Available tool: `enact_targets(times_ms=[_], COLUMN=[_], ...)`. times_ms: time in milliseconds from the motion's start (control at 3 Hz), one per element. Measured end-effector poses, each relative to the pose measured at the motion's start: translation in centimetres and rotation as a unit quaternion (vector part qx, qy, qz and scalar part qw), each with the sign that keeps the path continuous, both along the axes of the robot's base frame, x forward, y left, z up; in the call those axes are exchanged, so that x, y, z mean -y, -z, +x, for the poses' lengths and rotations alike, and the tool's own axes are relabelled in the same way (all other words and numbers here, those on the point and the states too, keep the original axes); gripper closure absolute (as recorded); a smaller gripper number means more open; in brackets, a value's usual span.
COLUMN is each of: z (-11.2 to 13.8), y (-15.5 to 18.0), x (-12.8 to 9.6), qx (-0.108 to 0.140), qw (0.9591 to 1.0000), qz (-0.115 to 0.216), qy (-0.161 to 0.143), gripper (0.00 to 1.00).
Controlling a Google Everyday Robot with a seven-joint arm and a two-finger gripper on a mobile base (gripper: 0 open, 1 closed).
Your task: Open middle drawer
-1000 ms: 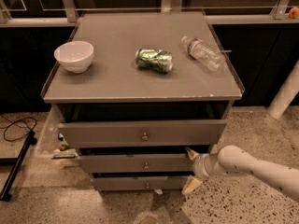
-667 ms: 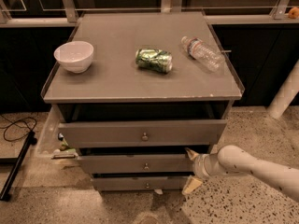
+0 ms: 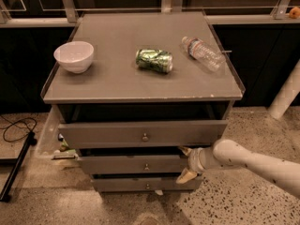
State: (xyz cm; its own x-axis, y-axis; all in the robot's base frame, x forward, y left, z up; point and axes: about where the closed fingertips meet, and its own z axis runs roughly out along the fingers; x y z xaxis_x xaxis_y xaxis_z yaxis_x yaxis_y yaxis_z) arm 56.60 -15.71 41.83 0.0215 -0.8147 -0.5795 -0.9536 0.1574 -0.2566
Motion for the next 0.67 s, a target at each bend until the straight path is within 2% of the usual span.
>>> enact_targets(times_ms=[667], z=[0.00], y=[0.00], x=[-0.01], qx=[0.000], qw=[1.0000], qz=[0.000], qy=[0.000], gripper=[0.66])
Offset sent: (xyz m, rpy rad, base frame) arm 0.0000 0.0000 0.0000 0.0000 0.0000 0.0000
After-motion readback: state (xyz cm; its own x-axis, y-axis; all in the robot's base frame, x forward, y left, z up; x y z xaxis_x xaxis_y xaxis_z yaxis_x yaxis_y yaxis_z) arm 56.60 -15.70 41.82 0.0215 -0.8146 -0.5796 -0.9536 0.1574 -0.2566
